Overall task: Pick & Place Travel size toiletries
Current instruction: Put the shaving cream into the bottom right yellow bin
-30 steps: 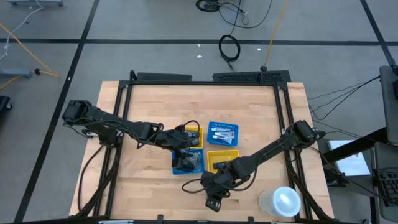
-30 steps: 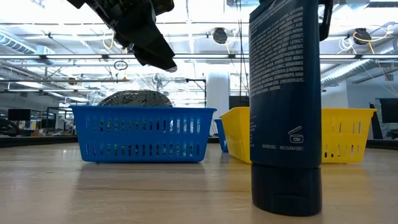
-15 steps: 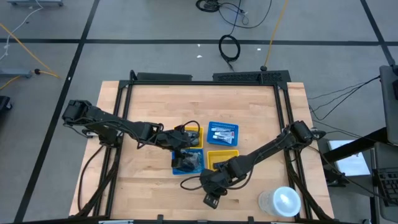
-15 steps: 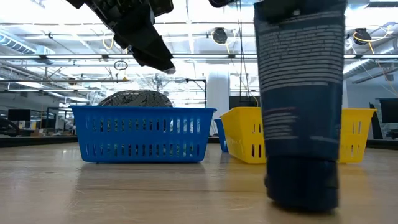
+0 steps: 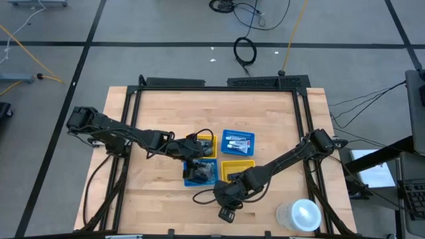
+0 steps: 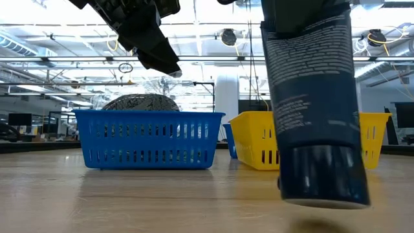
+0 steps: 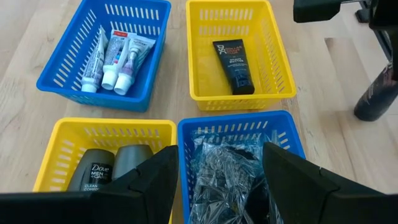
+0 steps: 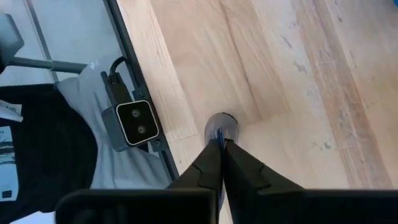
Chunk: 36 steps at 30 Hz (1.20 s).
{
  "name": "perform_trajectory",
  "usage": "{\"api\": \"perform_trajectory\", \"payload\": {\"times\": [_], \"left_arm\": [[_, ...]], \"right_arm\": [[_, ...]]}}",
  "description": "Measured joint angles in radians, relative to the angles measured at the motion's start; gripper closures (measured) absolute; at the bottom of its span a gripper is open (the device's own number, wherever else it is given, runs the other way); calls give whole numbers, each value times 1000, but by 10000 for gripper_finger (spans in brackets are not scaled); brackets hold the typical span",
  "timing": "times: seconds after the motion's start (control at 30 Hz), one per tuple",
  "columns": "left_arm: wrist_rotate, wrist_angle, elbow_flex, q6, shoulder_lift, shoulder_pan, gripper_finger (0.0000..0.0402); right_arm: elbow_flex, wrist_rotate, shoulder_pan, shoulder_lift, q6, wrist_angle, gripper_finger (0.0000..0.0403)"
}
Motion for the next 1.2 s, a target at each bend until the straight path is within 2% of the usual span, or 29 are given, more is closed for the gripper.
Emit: {"api": "perform_trajectory", "payload": {"times": [0.2,0.47,0.67,0.83,0.97,1.2], "left_arm": [[0,0,0,0,0,0,172],[0,0,0,0,0,0,172],[0,1,0,6,0,0,172],[0,6,0,9,0,0,172],[-1,8,0,10,0,0,172],[-26,46,0,15,0,0,172]], "right_arm": [[0,32,-8,-17,-21,-47,401],[0,117,-32,-132,-86,-148,402],[1,303,-33,-259,-98,-325,402],[1,418,-33,-305,-96,-426,402],[-22,426,-33,-304,-143,-422,403],[-145,425,-72,-302,-221,-341,403]]}}
